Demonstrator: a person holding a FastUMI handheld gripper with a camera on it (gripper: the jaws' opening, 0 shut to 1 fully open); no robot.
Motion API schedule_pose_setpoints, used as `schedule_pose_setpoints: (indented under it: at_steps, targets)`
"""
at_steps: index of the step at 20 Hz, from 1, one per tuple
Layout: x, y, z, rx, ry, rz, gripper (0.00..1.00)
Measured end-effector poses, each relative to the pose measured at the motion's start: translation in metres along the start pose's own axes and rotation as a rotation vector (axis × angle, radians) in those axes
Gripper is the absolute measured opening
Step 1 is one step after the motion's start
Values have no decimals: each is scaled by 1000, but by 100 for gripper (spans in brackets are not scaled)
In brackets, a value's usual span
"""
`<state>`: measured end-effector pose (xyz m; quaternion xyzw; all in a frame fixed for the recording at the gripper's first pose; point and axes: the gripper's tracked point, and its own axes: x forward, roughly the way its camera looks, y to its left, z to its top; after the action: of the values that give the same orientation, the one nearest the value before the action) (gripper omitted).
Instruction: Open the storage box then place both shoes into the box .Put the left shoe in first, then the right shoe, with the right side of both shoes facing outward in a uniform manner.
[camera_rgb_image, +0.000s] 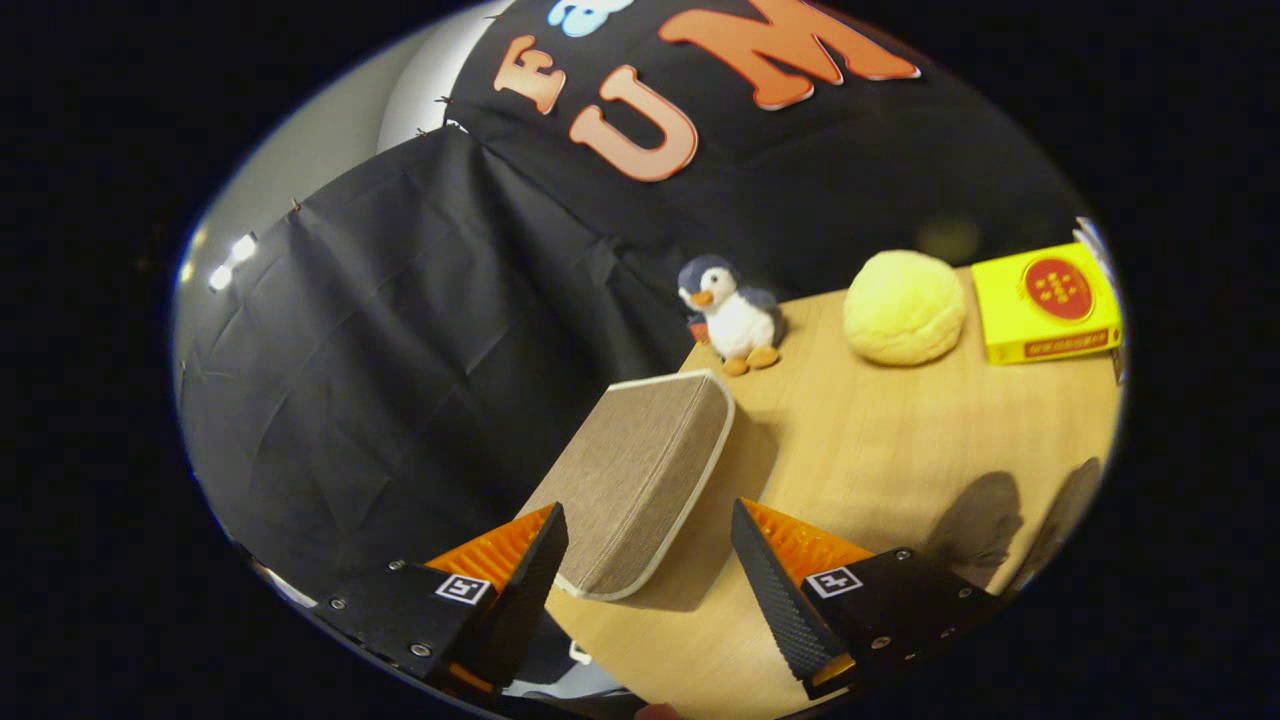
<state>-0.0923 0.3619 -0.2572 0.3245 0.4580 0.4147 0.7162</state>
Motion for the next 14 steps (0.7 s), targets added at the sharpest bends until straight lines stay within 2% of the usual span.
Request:
schedule_pose_setpoints:
  at_steps: [4,6,8,12,14]
  targets:
    - [36,-4,-41,119,151,92,98]
    - [44,2,-48,184,198,170,97]
    - [49,6,-53,273,219,247,97]
    - [58,3,-55,419,211,338,95]
    - [65,4,-50,502,180,388,90]
